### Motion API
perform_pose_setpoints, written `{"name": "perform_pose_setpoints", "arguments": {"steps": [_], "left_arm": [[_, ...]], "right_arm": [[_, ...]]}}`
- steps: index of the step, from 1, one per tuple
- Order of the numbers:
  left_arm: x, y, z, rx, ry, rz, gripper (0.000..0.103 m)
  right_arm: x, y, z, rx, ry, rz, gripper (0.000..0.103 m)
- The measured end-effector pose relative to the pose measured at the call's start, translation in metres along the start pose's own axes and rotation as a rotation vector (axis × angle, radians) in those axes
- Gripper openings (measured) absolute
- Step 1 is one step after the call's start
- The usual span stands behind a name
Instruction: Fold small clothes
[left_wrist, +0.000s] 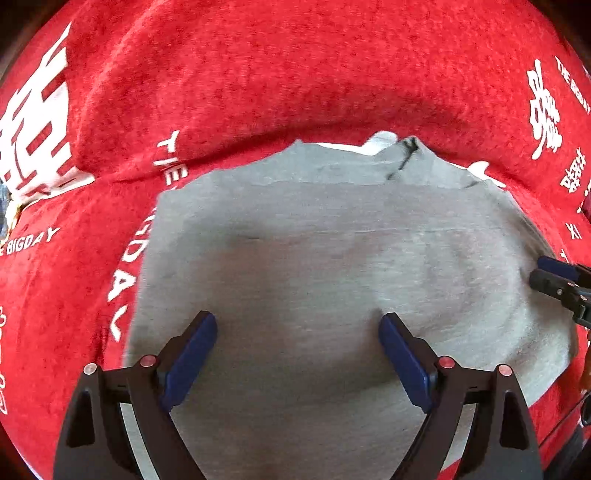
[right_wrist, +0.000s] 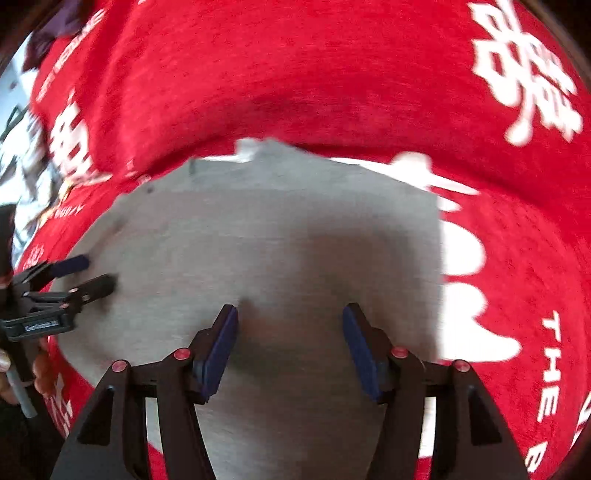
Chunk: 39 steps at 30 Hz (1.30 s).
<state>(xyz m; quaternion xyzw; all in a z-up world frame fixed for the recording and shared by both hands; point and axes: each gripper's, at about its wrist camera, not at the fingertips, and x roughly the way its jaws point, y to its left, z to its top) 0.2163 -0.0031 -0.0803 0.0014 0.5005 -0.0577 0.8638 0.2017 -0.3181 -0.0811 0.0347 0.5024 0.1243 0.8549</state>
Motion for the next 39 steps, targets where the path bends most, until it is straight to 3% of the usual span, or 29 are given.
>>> {"name": "perform_pose_setpoints", "arguments": {"steps": [2,6,11,15,18,24,27,29,33,36,37,38,39], "left_arm": [[-0.001,0.006,0.000,-0.020,0.005,-0.001,0.091],[-0.015,0.026,-0.002,-0.057,0.000,0.017,0.091],[-0.017,0.067,-0.003,-0.139,0.015,0.006,0.091],[-0.003,0.125,-0.004,-0.368,0.065,-0.151,0.091],[0.006,0.149,-0.007,-0.492,0.096,-0.236,0.091],[0.015,0.123,0.004,-0.413,0.119,-0.248,0.091],[0.031,0.106,0.010,-0.344,0.169,-0.206,0.091],[0.033,0.103,0.013,-0.309,0.144,-0.174,0.091],[0.038,0.111,0.013,-0.343,0.132,-0.198,0.098],[0.041,0.107,0.016,-0.319,0.123,-0.161,0.099],[0.041,0.102,0.017,-0.301,0.113,-0.145,0.092],[0.037,0.098,0.019,-0.279,0.088,-0.156,0.074],[0.034,0.094,0.021,-0.264,0.075,-0.177,0.066]], "right_arm": [[-0.003,0.000,-0.002,-0.005,-0.006,0.006,0.063],[-0.004,0.016,0.001,-0.035,0.000,-0.063,0.063],[-0.030,0.031,-0.005,-0.050,-0.072,-0.096,0.064],[-0.055,0.031,-0.014,-0.020,-0.147,-0.090,0.066],[-0.064,0.027,-0.020,0.015,-0.193,-0.088,0.071],[-0.048,0.042,-0.016,-0.012,-0.163,-0.041,0.072],[-0.035,0.051,-0.017,-0.038,-0.142,-0.028,0.072],[-0.029,0.052,-0.021,-0.033,-0.127,-0.008,0.072],[-0.026,0.046,-0.032,-0.019,-0.116,0.015,0.072],[-0.021,0.035,-0.038,0.003,-0.105,0.009,0.072],[-0.021,0.031,-0.038,0.020,-0.103,0.012,0.072],[-0.021,0.028,-0.039,0.037,-0.108,0.019,0.072],[-0.023,0.026,-0.038,0.047,-0.115,0.024,0.072]]}}
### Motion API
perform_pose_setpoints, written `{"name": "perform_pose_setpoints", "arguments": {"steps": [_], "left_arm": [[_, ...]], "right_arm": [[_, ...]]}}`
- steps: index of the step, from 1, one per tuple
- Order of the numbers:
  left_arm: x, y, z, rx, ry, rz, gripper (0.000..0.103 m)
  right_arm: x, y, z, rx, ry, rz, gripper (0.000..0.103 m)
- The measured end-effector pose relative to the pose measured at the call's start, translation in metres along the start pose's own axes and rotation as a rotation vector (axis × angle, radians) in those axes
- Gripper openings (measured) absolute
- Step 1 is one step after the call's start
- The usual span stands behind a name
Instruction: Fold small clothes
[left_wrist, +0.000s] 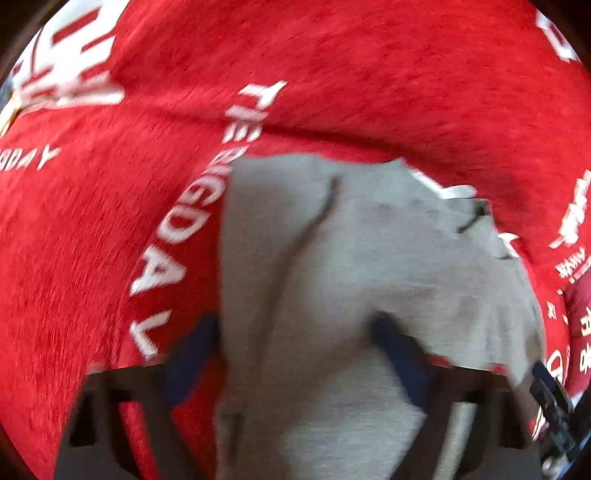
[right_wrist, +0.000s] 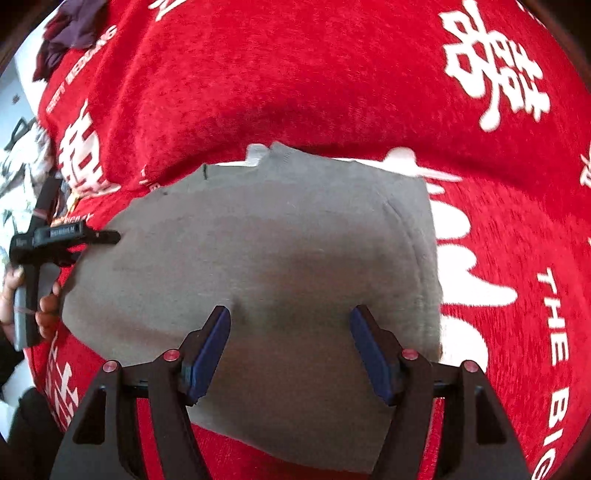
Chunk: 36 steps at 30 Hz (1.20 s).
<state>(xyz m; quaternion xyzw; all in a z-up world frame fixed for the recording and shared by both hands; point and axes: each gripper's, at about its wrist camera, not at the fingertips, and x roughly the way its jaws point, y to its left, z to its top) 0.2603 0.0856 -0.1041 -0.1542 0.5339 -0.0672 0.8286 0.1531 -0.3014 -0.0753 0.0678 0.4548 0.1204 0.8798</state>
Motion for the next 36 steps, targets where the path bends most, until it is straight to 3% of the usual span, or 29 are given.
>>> {"name": "perform_pose_setpoints", "arguments": {"steps": [4,8,16,24,28,31,34,36], "left_arm": [[-0.006,-0.005,0.002,0.010,-0.014,0.006,0.035],[-0.014,-0.005,0.006,-0.012,-0.002,0.004,0.019],[-0.065,-0.068,0.015,0.098,-0.086,0.047,0.015],[-0.084,-0.198,0.021,0.156,-0.064,0.072,0.015],[-0.058,-0.277,0.010,0.202,-0.042,0.081,0.015],[-0.013,-0.327,-0.010,0.237,0.018,0.101,0.015],[0.037,-0.357,-0.038,0.264,0.114,0.122,0.015],[0.067,-0.365,-0.055,0.281,0.181,0.158,0.021]], "right_arm": [[-0.006,-0.006,0.001,0.020,-0.023,0.001,0.072],[-0.007,-0.013,-0.003,0.041,-0.024,0.008,0.072],[-0.009,-0.018,-0.003,0.053,-0.039,0.030,0.072],[-0.027,-0.049,-0.010,0.126,-0.090,0.051,0.072],[-0.035,-0.076,-0.019,0.197,-0.103,0.055,0.072],[-0.041,-0.099,-0.030,0.268,-0.113,0.062,0.072],[-0.043,-0.117,-0.041,0.324,-0.104,0.075,0.072],[-0.045,-0.124,-0.047,0.333,-0.094,0.089,0.071]]}}
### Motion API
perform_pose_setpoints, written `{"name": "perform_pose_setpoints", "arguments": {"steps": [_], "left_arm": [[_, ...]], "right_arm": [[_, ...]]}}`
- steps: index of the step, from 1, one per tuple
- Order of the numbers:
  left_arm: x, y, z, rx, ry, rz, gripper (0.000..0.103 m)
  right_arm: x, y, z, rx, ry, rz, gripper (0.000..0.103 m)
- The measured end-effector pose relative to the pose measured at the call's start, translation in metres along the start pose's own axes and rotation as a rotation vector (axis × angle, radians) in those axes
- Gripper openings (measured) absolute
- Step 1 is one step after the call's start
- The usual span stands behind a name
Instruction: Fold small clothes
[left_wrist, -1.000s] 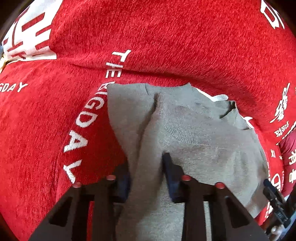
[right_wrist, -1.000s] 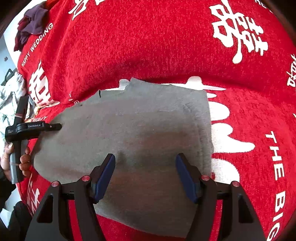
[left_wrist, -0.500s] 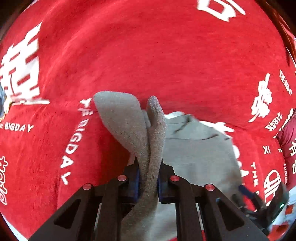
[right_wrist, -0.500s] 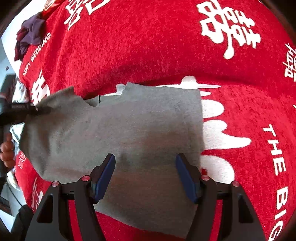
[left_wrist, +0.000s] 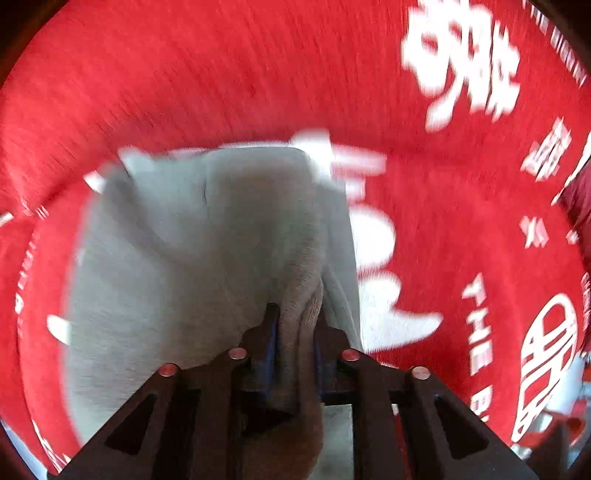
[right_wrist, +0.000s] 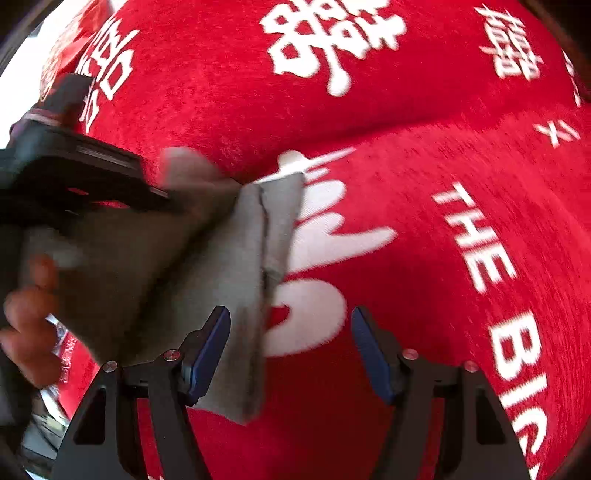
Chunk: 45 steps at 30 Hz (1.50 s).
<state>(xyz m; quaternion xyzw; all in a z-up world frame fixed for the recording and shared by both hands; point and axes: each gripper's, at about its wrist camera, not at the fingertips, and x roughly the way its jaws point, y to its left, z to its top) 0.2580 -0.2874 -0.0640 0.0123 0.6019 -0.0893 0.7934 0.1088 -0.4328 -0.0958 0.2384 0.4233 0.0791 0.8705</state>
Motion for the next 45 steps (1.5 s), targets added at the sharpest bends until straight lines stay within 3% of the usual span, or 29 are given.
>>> {"name": "perform_pose_setpoints", "arguments": {"steps": [1,2,3,4,5,9,11,14,16,19,21,24,27,29,30,33,34,40,43,44,45], "left_arm": [[-0.002,-0.004,-0.002,0.015,-0.034,0.023,0.029],[-0.007,-0.007,-0.004,0.034,-0.059,0.023,0.051],[-0.013,-0.008,-0.004,0.048,-0.041,-0.025,0.066],[-0.018,-0.006,-0.004,0.040,-0.013,-0.069,0.089],[-0.026,-0.001,-0.004,0.017,0.002,-0.098,0.092],[-0.088,0.035,-0.012,-0.022,-0.066,-0.256,0.092],[-0.116,0.061,-0.021,-0.024,-0.142,-0.257,0.092],[-0.129,0.106,-0.039,-0.047,-0.236,-0.092,0.092],[-0.114,0.135,-0.057,-0.055,-0.211,0.039,0.092],[-0.091,0.161,-0.084,-0.073,-0.171,0.115,0.092],[-0.080,0.171,-0.097,-0.096,-0.167,0.141,0.092],[-0.072,0.184,-0.107,-0.151,-0.165,0.092,0.092],[-0.058,0.175,-0.110,-0.141,-0.140,0.069,0.092],[-0.054,0.172,-0.111,-0.134,-0.141,0.068,0.092],[-0.055,0.174,-0.113,-0.136,-0.144,0.058,0.092],[-0.059,0.181,-0.120,-0.159,-0.150,0.013,0.092],[-0.061,0.186,-0.122,-0.167,-0.158,0.007,0.092],[-0.058,0.205,-0.143,-0.201,-0.156,-0.022,0.092],[-0.056,0.207,-0.148,-0.222,-0.153,-0.051,0.092],[-0.056,0.208,-0.148,-0.225,-0.152,-0.060,0.092],[-0.058,0.209,-0.150,-0.224,-0.152,-0.073,0.092]], "right_arm": [[-0.002,-0.001,-0.001,-0.005,-0.002,0.005,0.071],[-0.005,-0.002,-0.003,-0.017,-0.004,0.002,0.072],[-0.008,-0.002,-0.004,-0.026,-0.003,-0.002,0.071],[-0.011,-0.003,-0.004,-0.032,-0.001,0.000,0.072],[-0.014,-0.005,-0.005,-0.029,-0.005,0.004,0.072],[-0.026,-0.008,-0.001,0.006,-0.024,0.033,0.072],[-0.036,0.000,0.003,0.012,-0.045,0.083,0.072],[-0.038,0.022,0.011,-0.015,-0.029,0.165,0.072],[-0.030,0.036,0.013,-0.019,0.006,0.224,0.072],[-0.011,0.052,0.016,0.021,0.078,0.282,0.072],[-0.006,0.059,0.018,0.049,0.097,0.274,0.072],[-0.011,0.072,0.023,0.051,0.070,0.250,0.072],[-0.019,0.100,0.030,-0.040,0.031,0.226,0.072],[-0.014,0.122,0.033,-0.144,0.029,0.154,0.077],[-0.007,0.130,0.033,-0.182,0.054,0.124,0.078],[0.030,0.132,0.025,-0.219,0.239,-0.011,0.078],[0.037,0.129,0.021,-0.204,0.266,-0.005,0.078],[0.027,0.136,0.029,-0.185,0.247,0.025,0.078],[0.037,0.147,0.033,-0.218,0.296,0.016,0.078],[0.044,0.148,0.031,-0.229,0.328,0.017,0.072],[0.049,0.149,0.029,-0.231,0.353,-0.003,0.054]]}}
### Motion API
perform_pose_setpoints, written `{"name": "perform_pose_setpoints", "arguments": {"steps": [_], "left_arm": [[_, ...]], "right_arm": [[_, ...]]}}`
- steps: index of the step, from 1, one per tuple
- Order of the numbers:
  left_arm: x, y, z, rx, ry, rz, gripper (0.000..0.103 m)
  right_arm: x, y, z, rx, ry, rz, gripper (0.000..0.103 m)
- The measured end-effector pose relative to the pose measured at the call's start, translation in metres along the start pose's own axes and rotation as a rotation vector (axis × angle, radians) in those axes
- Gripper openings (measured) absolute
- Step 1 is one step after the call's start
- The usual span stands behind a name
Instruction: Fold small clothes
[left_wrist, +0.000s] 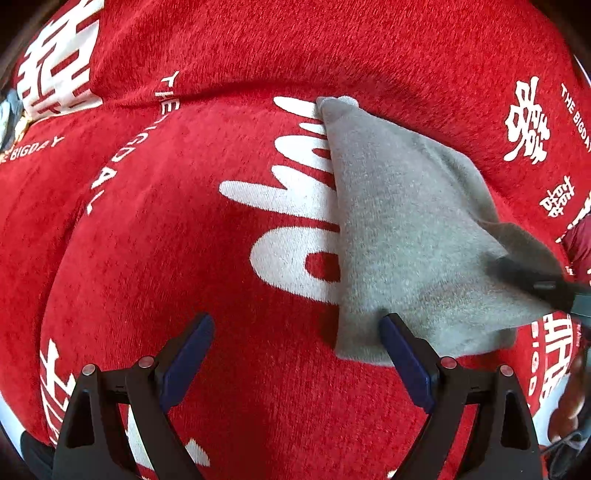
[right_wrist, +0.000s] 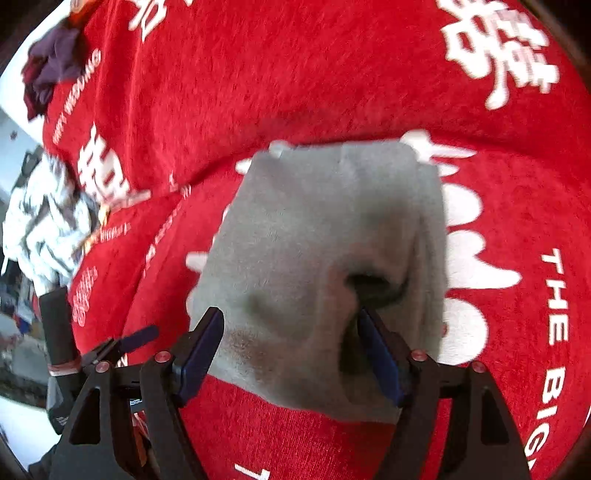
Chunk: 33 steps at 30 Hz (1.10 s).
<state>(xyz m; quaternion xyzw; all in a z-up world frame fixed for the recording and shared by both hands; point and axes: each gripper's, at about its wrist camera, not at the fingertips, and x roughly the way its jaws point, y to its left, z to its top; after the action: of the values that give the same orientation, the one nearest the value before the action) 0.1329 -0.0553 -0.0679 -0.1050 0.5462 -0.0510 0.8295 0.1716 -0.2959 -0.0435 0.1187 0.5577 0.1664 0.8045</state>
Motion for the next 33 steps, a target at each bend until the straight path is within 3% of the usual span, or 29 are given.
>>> {"name": "perform_pose_setpoints", "arguments": {"steps": [1,2,7,10,12,14,16,18,20,21,26,33], "left_arm": [[-0.003,0.002,0.000,0.000,-0.001,-0.008,0.092],[-0.005,0.004,0.000,-0.002,-0.003,-0.015,0.092],[-0.012,0.024,-0.002,-0.068,-0.012,-0.080,0.092],[0.006,0.020,-0.004,-0.078,0.046,-0.077,0.092],[0.010,0.014,-0.008,-0.044,0.054,-0.050,0.092],[0.003,0.011,-0.007,-0.016,0.034,-0.043,0.092],[-0.004,0.011,0.000,-0.017,0.019,-0.078,0.092],[-0.007,0.011,0.010,-0.033,0.008,-0.086,0.092],[-0.004,0.006,0.022,-0.035,0.009,-0.095,0.092],[0.000,0.000,0.028,-0.022,0.015,-0.091,0.092],[0.023,-0.036,0.045,0.061,0.037,-0.047,0.092],[0.039,-0.043,0.050,0.054,0.057,-0.050,0.102]], "right_arm": [[0.004,-0.004,-0.001,0.016,0.030,-0.021,0.009],[0.002,-0.006,-0.004,0.034,0.027,-0.012,0.007],[-0.041,-0.021,-0.033,0.035,-0.159,0.046,0.004],[-0.025,-0.040,-0.045,0.092,-0.146,-0.012,0.005],[-0.003,-0.059,-0.053,0.161,-0.082,0.007,0.011],[-0.006,-0.070,-0.055,0.227,-0.089,0.081,0.017],[-0.021,-0.069,-0.049,0.209,-0.111,0.098,0.024],[-0.040,-0.068,-0.038,0.165,-0.169,0.058,0.039],[-0.057,-0.075,-0.024,0.166,-0.233,0.046,0.067],[-0.061,-0.079,-0.016,0.174,-0.255,0.040,0.071],[-0.038,-0.097,0.035,0.195,-0.215,-0.041,0.071],[0.028,-0.109,0.072,0.185,-0.082,-0.037,0.071]]}}
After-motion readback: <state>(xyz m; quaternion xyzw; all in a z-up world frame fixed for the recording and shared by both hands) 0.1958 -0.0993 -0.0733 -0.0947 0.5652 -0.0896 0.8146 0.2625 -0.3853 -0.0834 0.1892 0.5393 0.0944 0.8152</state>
